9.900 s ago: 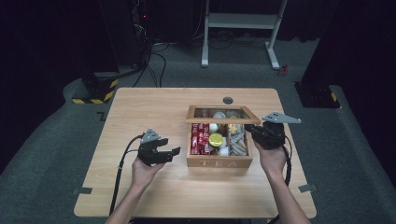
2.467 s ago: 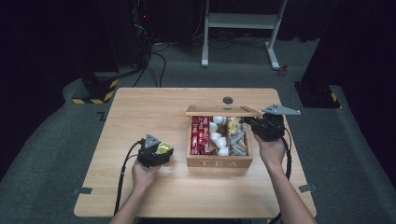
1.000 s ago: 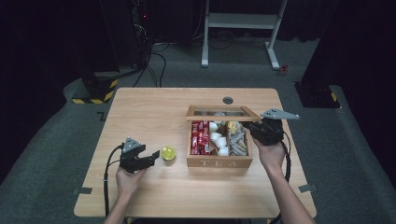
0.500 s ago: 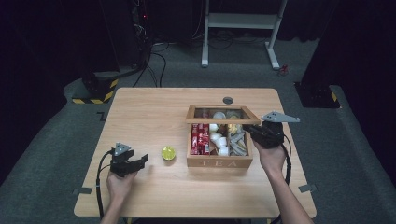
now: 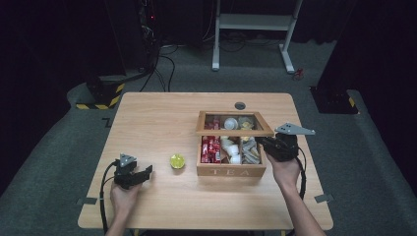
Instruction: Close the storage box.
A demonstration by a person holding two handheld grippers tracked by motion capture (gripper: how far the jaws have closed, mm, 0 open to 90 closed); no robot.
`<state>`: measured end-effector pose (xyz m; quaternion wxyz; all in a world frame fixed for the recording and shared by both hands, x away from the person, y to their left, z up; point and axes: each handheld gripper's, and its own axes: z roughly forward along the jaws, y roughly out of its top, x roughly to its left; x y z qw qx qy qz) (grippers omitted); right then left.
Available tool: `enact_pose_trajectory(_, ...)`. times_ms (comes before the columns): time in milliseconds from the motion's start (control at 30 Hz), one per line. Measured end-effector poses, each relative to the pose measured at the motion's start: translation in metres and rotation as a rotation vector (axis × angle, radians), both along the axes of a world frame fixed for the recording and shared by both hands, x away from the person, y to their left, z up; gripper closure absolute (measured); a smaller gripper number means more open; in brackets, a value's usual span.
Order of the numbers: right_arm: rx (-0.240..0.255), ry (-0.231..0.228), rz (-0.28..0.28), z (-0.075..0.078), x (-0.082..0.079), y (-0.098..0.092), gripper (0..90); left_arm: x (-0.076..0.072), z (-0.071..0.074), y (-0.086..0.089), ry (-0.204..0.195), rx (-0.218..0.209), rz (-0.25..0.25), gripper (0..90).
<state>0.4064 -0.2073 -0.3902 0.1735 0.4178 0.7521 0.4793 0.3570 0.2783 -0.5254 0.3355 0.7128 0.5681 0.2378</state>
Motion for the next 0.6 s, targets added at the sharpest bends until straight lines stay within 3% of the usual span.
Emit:
enact_pose_trajectory(367,0.001,0.003,0.0,-0.006,-0.004,0.0,89.1,-0.001,-0.003,-0.005,-0.008,0.045,-0.014,28.4)
enact_pose_trajectory(600,0.003,0.006,-0.005,-0.011,-0.008,0.0,89.1,-0.001,-0.003,-0.006,-0.008,0.038,-0.018,26.9)
